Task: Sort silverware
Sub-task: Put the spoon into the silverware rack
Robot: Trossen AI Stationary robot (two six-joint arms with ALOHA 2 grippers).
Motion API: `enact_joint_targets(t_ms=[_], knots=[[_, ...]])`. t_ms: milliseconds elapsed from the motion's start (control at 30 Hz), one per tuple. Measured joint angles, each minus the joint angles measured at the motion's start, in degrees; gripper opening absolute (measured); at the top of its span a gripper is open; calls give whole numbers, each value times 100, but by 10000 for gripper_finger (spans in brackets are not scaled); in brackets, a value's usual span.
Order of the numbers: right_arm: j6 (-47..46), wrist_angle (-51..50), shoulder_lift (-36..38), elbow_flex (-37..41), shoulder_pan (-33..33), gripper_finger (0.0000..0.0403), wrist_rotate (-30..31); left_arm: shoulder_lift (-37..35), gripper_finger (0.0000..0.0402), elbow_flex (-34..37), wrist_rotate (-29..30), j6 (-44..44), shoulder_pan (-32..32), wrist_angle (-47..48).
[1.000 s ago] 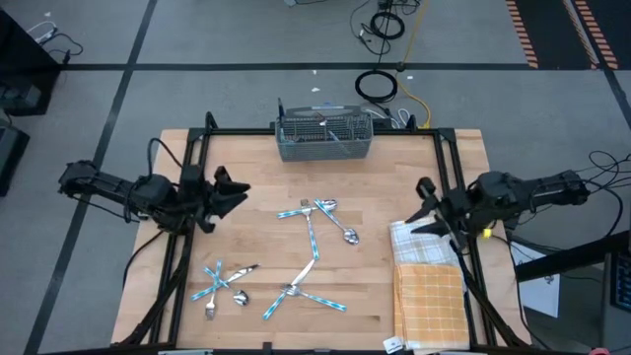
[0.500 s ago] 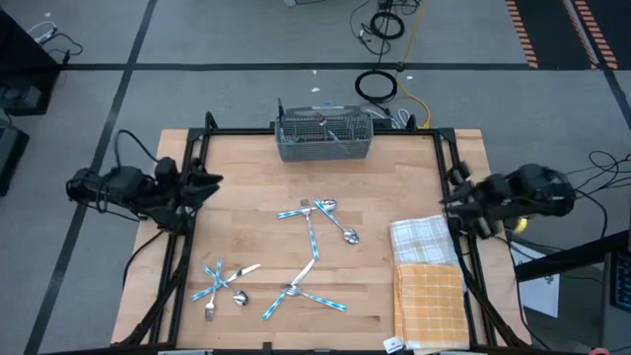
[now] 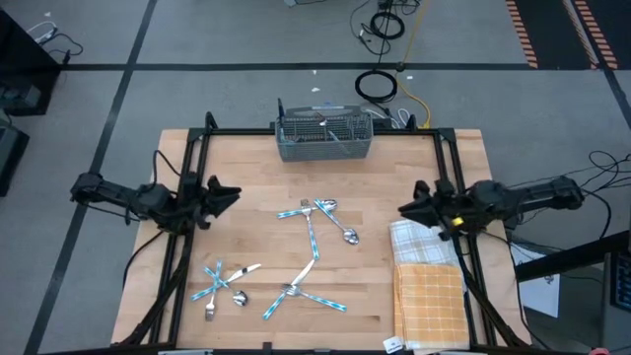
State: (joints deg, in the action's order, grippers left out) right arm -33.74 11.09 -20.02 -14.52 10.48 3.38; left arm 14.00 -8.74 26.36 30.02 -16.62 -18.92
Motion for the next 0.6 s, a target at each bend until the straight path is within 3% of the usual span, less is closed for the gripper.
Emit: enact_joint_targets(t_ms=[100, 267, 600], knots=[[-243, 299, -629, -97, -2, 64, 189, -4, 152, 332, 185, 116, 0, -581], [-460, 192, -1854, -699, -2, 64, 426, -4, 152, 365, 315, 66, 0, -607], [628, -1507, -4216, -2876, -104, 64, 388, 17, 152, 365, 421, 105, 0, -269]])
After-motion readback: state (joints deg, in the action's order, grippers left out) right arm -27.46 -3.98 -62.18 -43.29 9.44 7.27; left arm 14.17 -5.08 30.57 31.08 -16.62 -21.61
